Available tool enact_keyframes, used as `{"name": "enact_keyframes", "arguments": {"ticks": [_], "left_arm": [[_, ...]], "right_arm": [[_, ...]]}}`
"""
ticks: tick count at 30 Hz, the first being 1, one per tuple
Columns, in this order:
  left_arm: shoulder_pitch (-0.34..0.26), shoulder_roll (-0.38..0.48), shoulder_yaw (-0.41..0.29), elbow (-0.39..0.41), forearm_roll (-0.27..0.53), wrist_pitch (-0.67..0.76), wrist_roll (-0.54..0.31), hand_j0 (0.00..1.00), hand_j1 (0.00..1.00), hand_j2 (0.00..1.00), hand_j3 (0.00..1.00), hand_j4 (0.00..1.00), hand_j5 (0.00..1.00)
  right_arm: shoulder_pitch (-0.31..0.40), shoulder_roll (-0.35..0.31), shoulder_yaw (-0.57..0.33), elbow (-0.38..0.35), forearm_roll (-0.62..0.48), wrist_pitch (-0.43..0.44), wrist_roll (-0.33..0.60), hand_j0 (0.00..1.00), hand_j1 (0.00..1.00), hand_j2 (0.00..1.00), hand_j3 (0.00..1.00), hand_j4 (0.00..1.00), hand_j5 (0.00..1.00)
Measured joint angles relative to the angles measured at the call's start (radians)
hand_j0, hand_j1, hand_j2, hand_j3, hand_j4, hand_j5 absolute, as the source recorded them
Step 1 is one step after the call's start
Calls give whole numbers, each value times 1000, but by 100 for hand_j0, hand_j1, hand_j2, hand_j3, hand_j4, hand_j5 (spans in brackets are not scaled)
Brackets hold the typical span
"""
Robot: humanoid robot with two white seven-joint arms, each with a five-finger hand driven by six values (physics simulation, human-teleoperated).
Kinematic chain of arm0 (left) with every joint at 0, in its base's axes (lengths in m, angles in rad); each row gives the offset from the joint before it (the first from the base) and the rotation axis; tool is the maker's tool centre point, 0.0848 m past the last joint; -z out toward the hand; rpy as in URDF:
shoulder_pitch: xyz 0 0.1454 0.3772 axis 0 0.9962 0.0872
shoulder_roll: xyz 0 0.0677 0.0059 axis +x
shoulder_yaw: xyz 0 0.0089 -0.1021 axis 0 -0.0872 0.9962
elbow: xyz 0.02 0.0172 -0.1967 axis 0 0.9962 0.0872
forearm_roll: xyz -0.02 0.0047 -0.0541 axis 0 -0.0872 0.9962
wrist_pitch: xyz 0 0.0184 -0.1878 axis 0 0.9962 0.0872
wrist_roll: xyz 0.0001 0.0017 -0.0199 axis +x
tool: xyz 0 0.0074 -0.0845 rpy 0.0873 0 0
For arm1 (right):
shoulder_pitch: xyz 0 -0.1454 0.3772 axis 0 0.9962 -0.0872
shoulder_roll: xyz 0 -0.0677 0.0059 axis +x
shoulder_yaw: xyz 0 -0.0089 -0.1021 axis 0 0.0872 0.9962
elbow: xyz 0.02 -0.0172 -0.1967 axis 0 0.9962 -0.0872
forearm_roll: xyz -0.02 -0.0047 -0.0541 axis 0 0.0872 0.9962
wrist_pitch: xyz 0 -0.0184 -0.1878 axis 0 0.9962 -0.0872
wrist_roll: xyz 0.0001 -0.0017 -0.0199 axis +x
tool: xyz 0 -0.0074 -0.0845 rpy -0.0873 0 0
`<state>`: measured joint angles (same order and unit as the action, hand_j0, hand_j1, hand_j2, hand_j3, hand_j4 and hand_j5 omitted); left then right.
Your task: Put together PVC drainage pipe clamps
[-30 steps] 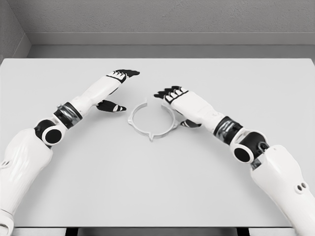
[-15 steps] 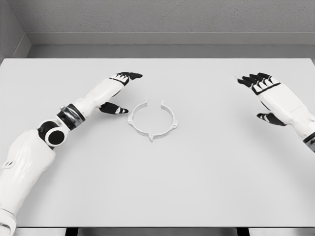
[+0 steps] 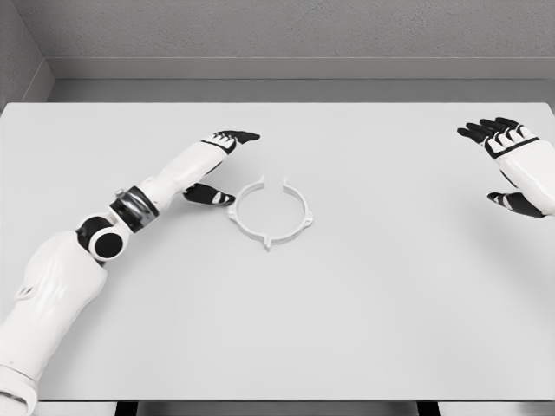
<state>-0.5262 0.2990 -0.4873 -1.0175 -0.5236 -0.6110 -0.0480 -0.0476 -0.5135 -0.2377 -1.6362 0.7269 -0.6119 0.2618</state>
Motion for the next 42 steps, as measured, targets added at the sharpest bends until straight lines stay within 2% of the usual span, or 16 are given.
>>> {"name": "enact_keyframes", "arguments": {"ticks": [6, 17, 30, 42], "left_arm": [[2, -9, 0, -2, 0, 0, 0, 100, 100, 100, 100, 100, 100], [-2, 3, 33, -1, 16, 0, 1, 100, 100, 100, 100, 100, 100], [15, 26, 22, -8, 8, 0, 1, 100, 100, 100, 100, 100, 100], [44, 48, 5, -50, 5, 0, 1, 100, 100, 100, 100, 100, 100]], "right_arm": [[0, 1, 3, -36, -2, 0, 0, 100, 100, 100, 100, 100, 100], [-5, 3, 9, -51, -2, 0, 0, 100, 100, 100, 100, 100, 100], [-5, 4, 26, -65, -2, 0, 0, 100, 100, 100, 100, 100, 100], [-5, 3, 29, -65, -2, 0, 0, 100, 100, 100, 100, 100, 100]]}}
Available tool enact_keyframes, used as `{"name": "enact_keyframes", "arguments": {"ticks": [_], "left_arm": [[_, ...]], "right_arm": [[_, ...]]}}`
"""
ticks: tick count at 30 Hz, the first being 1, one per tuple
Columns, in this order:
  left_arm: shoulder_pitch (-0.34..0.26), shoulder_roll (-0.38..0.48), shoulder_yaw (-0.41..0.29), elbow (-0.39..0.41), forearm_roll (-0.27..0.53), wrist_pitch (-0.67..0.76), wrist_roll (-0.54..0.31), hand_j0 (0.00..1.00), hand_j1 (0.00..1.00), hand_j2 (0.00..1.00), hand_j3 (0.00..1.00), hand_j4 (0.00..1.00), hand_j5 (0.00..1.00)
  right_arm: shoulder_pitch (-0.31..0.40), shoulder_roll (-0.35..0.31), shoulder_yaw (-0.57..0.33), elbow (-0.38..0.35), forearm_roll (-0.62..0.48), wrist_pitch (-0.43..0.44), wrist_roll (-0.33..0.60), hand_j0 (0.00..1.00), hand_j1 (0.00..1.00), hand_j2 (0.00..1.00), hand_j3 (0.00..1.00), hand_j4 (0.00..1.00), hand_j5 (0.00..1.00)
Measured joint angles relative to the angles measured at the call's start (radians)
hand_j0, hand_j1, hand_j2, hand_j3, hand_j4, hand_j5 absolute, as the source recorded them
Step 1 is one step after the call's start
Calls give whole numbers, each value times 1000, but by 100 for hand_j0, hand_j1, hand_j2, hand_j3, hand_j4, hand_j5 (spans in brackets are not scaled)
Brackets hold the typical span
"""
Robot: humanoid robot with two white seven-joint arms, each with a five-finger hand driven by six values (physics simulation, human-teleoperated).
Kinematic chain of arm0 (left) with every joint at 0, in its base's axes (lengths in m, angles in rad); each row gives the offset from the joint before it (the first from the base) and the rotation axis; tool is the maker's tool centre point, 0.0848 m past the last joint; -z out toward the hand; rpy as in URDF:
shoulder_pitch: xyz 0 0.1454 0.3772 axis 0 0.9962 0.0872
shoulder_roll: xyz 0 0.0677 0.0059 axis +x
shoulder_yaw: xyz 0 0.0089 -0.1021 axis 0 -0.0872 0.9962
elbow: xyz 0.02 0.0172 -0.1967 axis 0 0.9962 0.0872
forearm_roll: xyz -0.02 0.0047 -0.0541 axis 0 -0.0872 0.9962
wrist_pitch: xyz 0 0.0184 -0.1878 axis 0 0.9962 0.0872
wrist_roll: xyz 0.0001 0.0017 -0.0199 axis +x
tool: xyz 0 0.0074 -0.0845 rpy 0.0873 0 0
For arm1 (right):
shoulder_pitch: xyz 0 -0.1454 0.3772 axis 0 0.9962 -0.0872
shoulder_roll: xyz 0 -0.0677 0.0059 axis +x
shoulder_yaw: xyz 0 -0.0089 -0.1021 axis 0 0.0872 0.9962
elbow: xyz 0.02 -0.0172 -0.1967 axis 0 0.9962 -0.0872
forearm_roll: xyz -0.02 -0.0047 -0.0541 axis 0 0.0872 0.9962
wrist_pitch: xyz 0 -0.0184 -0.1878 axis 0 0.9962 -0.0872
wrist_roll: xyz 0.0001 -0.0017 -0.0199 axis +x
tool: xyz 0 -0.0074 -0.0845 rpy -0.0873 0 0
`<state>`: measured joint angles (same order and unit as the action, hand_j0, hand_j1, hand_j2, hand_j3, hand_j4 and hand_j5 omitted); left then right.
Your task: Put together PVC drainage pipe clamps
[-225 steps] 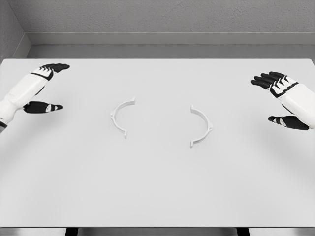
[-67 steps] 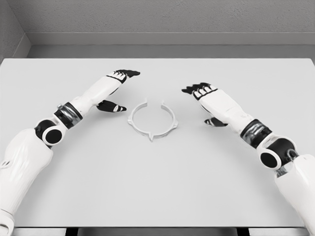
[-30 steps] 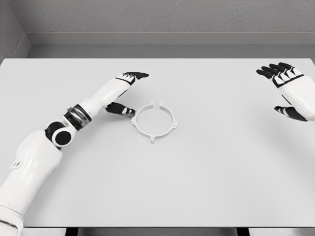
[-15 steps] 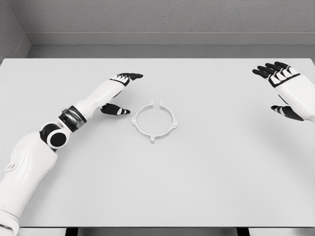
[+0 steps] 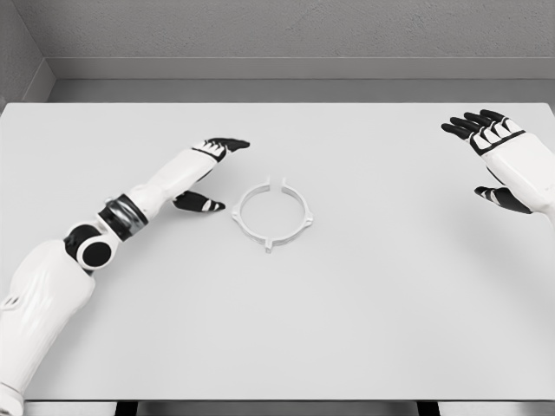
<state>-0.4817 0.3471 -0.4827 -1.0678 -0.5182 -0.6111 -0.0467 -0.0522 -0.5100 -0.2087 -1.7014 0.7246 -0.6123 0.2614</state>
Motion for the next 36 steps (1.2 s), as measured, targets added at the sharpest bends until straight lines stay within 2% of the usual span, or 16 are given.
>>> {"name": "enact_keyframes", "arguments": {"ticks": [36], "left_arm": [[11, -35, -4, -19, -23, 0, 0, 100, 100, 100, 100, 100, 100]], "right_arm": [[-2, 0, 8, 1, 0, 0, 0, 100, 100, 100, 100, 100, 100]]}}
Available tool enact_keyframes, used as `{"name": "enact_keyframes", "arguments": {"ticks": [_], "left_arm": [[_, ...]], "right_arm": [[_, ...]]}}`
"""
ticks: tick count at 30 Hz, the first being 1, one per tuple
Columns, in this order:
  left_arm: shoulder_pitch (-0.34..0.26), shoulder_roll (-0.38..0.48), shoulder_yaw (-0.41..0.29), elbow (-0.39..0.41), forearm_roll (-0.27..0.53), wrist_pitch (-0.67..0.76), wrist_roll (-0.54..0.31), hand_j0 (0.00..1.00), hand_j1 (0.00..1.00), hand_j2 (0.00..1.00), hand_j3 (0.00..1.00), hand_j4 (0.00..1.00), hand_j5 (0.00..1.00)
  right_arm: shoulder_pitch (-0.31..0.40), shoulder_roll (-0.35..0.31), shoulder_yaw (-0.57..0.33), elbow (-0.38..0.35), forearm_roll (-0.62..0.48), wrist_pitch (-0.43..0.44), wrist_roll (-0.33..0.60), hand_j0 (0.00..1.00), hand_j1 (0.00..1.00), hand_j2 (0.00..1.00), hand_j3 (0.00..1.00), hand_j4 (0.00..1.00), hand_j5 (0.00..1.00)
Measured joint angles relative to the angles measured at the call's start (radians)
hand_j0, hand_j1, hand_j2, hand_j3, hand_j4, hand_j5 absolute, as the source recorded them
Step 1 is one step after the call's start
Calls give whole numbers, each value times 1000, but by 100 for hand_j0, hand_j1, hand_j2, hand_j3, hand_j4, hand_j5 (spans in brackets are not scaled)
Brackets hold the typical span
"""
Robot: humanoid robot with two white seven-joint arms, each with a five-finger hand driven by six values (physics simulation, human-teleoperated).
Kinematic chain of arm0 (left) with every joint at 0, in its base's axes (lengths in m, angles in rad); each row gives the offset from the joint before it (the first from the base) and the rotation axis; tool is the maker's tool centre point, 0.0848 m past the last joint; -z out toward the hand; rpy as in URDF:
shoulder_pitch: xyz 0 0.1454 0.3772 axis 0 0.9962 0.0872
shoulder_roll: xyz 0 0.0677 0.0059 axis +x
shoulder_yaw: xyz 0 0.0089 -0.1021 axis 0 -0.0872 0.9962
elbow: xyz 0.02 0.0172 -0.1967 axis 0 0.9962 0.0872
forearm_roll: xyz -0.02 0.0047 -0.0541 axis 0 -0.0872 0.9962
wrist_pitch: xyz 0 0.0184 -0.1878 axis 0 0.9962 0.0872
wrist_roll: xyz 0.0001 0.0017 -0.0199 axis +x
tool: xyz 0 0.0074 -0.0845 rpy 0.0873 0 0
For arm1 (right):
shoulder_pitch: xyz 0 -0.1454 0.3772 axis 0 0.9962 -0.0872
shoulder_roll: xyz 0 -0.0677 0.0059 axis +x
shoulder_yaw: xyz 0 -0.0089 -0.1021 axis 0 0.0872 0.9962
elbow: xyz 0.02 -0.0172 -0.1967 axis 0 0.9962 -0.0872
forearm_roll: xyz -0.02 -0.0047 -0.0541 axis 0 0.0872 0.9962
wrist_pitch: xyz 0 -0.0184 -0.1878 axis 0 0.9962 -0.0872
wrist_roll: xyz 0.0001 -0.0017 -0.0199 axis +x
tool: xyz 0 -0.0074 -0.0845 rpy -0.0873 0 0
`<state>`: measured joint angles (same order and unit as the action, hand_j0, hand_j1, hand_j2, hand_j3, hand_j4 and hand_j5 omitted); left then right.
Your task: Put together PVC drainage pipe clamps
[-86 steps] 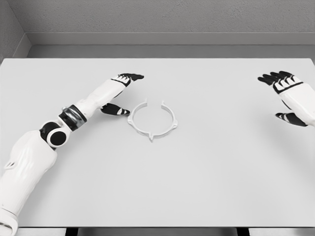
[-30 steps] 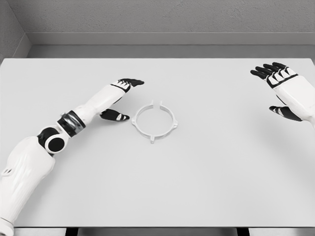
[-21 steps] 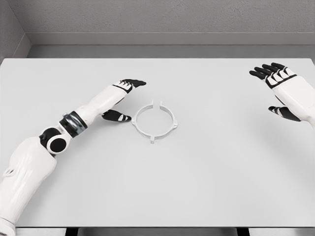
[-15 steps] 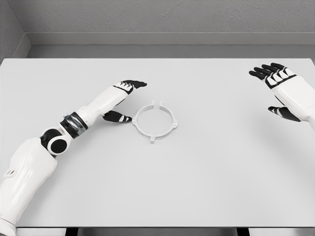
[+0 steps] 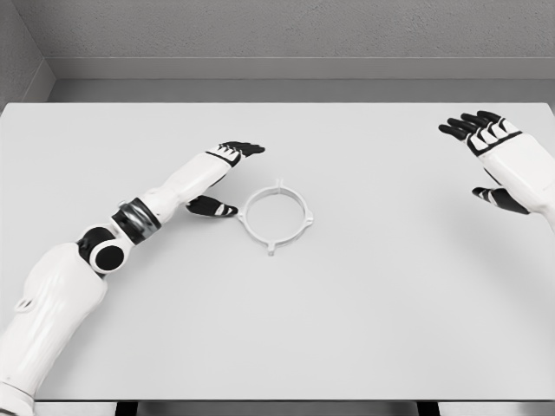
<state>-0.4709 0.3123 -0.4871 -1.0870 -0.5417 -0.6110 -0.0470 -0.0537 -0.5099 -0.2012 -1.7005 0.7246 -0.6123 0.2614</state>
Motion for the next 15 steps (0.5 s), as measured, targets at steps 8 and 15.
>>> {"name": "enact_keyframes", "arguments": {"ticks": [8, 15], "left_arm": [[-18, 3, 11, 4, 6, 0, 0, 100, 100, 100, 100, 100, 100], [-21, 127, 109, 14, 12, 0, 2, 100, 100, 100, 100, 100, 100]], "right_arm": [[0, 0, 0, 1, 0, 0, 0, 100, 100, 100, 100, 100, 100], [0, 0, 0, 0, 0, 0, 0, 100, 100, 100, 100, 100, 100]]}}
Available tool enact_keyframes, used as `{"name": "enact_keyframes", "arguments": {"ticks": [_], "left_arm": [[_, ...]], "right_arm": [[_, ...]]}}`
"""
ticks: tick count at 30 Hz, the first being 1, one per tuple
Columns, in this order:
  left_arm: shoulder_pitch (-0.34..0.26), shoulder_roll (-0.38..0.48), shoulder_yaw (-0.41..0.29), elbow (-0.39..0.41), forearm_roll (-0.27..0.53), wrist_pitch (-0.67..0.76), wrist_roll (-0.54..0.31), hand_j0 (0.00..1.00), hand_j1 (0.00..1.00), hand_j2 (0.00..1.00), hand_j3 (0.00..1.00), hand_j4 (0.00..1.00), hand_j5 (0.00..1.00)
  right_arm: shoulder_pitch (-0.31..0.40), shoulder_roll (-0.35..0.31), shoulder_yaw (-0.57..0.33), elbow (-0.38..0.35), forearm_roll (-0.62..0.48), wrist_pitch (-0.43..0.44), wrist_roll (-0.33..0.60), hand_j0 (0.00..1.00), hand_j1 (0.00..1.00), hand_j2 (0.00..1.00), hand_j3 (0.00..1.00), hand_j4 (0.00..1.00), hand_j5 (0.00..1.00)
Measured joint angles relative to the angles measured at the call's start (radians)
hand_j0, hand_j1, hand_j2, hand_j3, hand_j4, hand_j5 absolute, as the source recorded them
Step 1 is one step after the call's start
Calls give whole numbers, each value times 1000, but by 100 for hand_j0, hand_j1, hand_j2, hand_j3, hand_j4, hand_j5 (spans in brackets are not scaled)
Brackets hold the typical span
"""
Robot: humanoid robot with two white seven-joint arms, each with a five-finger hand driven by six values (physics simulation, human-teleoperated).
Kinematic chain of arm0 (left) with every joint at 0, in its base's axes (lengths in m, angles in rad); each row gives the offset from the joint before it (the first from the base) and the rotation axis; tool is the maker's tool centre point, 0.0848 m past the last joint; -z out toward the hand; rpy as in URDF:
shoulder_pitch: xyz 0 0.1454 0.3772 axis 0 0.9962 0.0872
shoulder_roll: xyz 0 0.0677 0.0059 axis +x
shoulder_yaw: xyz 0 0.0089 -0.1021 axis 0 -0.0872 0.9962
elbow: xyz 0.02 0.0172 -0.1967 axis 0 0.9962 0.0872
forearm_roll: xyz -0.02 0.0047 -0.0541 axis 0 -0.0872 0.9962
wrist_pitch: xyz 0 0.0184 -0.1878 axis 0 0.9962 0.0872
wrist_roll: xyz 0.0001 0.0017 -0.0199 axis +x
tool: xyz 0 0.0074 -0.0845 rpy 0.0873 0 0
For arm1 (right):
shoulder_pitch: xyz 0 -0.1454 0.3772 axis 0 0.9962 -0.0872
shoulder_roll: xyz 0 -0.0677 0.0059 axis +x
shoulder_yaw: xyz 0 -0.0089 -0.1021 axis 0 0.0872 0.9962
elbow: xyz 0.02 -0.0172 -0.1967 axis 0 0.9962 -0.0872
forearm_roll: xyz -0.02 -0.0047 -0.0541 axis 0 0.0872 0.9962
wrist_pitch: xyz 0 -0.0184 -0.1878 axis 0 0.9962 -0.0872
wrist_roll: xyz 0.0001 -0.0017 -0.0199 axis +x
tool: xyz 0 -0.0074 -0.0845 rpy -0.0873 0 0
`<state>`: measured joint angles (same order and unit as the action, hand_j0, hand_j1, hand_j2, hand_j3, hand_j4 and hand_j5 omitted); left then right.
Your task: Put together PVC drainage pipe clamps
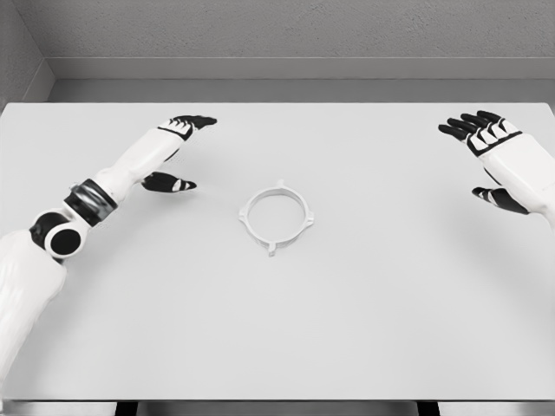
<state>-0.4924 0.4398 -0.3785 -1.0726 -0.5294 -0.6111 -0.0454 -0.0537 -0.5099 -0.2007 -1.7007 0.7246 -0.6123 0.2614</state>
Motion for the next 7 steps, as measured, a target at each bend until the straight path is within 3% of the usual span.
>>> {"name": "enact_keyframes", "arguments": {"ticks": [5, 7], "left_arm": [[6, 135, 63, 13, 2, 0, 0, 100, 100, 100, 100, 100, 100], [37, 171, 80, 18, 2, 0, 0, 100, 100, 100, 100, 100, 100]], "right_arm": [[2, 0, 0, 1, 0, 0, 0, 100, 100, 100, 100, 100, 100], [2, 0, 0, 0, 0, 0, 0, 100, 100, 100, 100, 100, 100]]}}
